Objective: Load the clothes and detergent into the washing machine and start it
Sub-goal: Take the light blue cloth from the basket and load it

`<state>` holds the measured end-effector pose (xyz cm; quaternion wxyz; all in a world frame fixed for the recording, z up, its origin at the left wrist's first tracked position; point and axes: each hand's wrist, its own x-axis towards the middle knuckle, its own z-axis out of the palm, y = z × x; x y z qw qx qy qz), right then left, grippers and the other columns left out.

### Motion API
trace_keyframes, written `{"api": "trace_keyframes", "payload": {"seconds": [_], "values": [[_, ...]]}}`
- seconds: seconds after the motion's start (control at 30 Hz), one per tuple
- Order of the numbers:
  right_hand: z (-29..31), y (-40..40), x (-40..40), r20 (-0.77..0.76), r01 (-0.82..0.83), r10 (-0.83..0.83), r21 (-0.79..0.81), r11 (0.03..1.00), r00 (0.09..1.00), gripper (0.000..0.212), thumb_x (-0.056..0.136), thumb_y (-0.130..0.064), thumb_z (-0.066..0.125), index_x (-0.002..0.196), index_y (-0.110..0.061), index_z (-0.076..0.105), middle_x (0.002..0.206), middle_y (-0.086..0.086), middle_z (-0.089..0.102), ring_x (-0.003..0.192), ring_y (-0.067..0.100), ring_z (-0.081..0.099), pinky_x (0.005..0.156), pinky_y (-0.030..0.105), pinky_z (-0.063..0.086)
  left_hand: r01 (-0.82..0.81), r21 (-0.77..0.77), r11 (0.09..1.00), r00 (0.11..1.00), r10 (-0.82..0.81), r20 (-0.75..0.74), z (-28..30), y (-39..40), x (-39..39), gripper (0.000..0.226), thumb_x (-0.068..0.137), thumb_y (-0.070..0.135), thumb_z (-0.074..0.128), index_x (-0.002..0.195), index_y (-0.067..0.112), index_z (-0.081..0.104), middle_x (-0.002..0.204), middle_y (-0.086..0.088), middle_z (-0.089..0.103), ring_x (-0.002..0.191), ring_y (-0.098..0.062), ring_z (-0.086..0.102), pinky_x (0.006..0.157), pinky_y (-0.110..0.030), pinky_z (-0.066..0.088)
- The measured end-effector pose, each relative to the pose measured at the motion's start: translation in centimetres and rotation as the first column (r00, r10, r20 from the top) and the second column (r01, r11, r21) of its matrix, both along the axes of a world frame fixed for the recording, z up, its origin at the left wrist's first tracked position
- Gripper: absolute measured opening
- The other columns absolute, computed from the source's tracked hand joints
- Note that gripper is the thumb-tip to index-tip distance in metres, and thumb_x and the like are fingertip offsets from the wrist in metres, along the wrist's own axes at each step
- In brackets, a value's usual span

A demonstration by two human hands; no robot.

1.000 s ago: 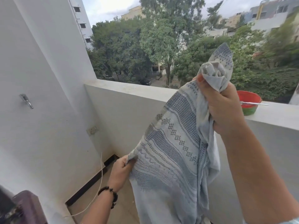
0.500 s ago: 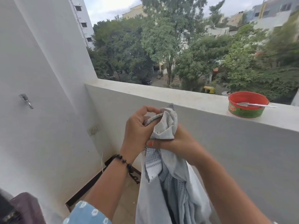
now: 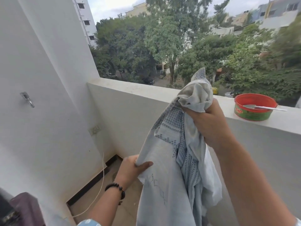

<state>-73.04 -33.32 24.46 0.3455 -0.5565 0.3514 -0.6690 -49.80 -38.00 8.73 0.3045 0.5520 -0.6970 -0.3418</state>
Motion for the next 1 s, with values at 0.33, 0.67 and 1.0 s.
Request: {"api": "trace_keyframes", "payload": {"seconds": [0.33,0.67,1.0], "values": [[0.5,-1.0,-3.7,0.432,0.347,-0.325,0.029,0.937,0.841,0.012,0.086,-0.019,0.073,0.077,-0.027,0.070,0.076,-0.007,0.065,0.085,0.018,0.061,0.073,0.035,0.050,-0.068,0.112,0.991,0.822,0.119,-0.557,4.4,-1.3,-1.4,0.061,0.073,0.058,0.077,0.085,-0.001,0.068,0.087,-0.021,0.073,0.077,-0.036,0.067,0.069,-0.047,0.056],[-2.3,0.5,1.6,0.069,-0.152,0.140,0.225,0.962,0.988,0.023,0.071,-0.029,0.076,0.091,-0.027,0.065,0.077,-0.020,0.073,0.076,-0.005,0.068,0.063,0.011,0.051,0.371,-0.250,0.894,0.813,-0.443,-0.378,15.0,-0.4,-8.3,0.019,0.089,0.010,0.066,0.107,0.013,0.071,0.093,0.003,0.075,0.086,-0.007,0.068,0.075,-0.020,0.054],[-2.8,-0.6,-0.4,0.062,-0.103,0.095,0.142,0.984,0.994,0.032,0.080,0.002,0.072,0.078,-0.030,0.076,0.083,-0.006,0.076,0.083,0.009,0.071,0.073,0.027,0.056,0.378,-0.128,0.917,0.822,-0.396,-0.410,12.1,-0.6,-5.9,0.052,0.071,0.030,0.079,0.115,0.016,0.054,0.107,-0.005,0.072,0.098,-0.022,0.069,0.086,-0.041,0.058]]}}
